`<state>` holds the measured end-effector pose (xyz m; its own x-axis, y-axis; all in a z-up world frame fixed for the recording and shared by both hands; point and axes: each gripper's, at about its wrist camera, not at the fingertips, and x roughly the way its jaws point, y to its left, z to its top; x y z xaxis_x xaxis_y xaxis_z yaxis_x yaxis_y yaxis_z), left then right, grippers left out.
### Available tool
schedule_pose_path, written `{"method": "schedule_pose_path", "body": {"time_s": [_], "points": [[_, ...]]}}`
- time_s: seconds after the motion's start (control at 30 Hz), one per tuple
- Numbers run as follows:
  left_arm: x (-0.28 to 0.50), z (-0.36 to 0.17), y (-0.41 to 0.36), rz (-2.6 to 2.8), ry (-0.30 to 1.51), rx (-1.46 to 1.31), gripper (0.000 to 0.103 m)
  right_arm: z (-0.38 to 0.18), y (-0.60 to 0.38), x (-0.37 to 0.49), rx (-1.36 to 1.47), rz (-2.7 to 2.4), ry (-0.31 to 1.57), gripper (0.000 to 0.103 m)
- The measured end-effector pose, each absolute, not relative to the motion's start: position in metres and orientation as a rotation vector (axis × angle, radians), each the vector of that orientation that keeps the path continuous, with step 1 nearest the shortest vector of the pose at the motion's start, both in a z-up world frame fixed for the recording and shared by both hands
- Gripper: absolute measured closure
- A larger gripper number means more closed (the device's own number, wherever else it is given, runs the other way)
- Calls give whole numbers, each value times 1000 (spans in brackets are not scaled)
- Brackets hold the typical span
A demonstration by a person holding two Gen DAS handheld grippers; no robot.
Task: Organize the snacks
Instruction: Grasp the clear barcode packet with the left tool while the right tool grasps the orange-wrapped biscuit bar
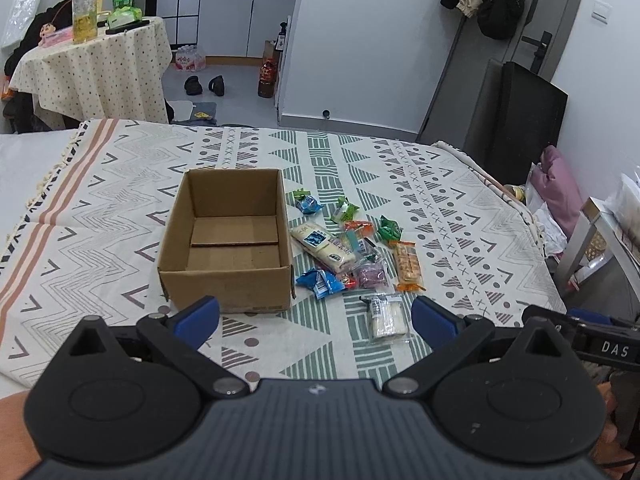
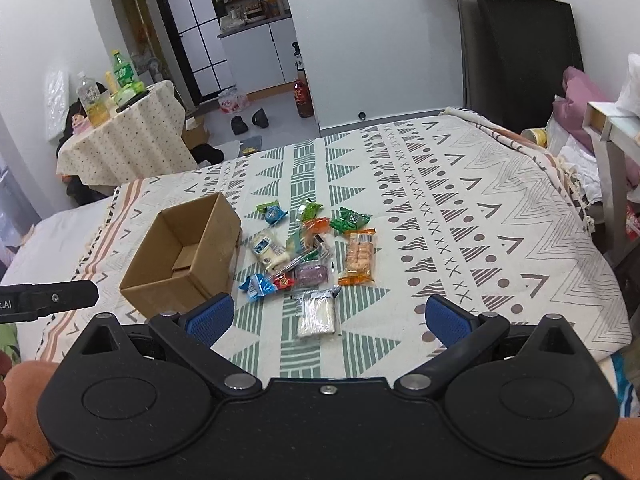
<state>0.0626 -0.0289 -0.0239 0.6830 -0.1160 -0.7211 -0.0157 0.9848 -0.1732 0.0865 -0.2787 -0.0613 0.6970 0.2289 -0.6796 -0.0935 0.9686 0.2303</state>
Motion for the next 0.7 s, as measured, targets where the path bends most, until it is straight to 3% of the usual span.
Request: {"method": "schedule_pose_path", "body": {"time_s": [0.6, 0.7], "points": [[115, -60, -62, -57, 888, -169, 3, -111, -309, 141, 284, 212, 875, 2], [125, -70, -70, -57, 922, -158, 10, -121, -314, 151, 317, 227, 894, 2]]}}
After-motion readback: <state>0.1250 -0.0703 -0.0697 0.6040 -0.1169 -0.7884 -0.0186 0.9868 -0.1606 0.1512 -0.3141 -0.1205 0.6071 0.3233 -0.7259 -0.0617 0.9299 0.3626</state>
